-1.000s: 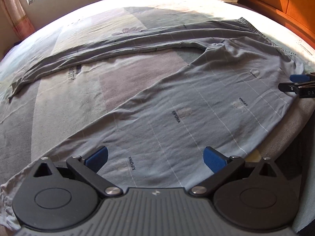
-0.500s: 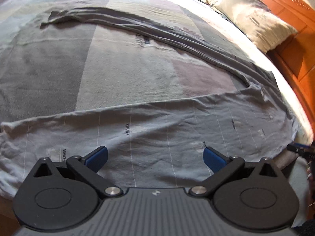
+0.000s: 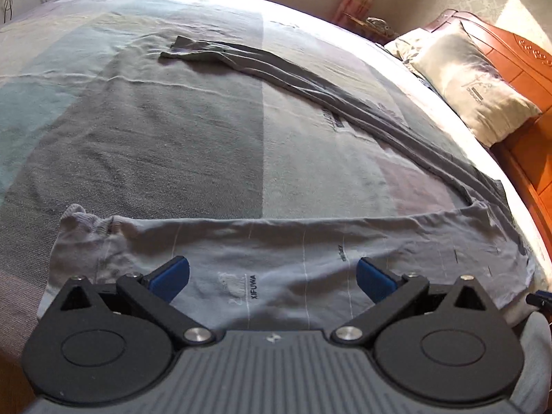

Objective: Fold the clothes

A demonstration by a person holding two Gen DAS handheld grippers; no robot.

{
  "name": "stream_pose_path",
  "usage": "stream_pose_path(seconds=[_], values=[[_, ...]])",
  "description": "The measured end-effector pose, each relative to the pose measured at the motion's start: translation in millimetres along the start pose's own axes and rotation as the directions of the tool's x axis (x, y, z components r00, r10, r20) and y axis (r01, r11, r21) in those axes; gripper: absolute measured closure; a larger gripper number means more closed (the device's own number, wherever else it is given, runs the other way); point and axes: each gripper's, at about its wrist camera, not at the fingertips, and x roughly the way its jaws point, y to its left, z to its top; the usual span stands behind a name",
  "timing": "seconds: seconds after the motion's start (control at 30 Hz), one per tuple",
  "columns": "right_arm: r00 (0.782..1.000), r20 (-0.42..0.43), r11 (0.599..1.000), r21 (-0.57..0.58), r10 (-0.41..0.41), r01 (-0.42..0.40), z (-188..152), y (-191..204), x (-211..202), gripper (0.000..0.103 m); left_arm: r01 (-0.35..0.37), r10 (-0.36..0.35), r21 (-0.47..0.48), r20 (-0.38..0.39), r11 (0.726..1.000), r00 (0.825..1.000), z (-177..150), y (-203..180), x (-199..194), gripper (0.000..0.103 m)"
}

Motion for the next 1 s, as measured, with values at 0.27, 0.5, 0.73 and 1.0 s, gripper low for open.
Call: stream_pose_path(seconds=[0.27,0.5,0.73,1.0], values=[[1.0,0.004,0.994,-0.112,0.02,-0.019,7.2,43.9,-4.2,0.0,-0.272,0.269,0.043,0.063,0.961,0.961,-11.2,26.2,-5.3,0.001],[1.0,-0.002,0.988,-0.151,0.021,-0.021,5.4,64.8,-5.2,0.0,-0.115,0.11,0.156,0.043,0.981,0.993,-29.6,7.9,-16.3,0.001],[1.0,-0.008,0.985,-0.17,0.004,-0.005,3.7,73.5,-5.2,0.0,-0.202,0.199,0.218,0.038,0.955,0.979,-40.6,12.9,-26.1,0.001],[1.0,-0.006,0.983,-0.183,0.003,-0.004,5.5,82.1,-3.8,0.0,-0.147,0.134,0.161,0.092,0.976,0.987,-12.5,13.8,-2.9,0.001]])
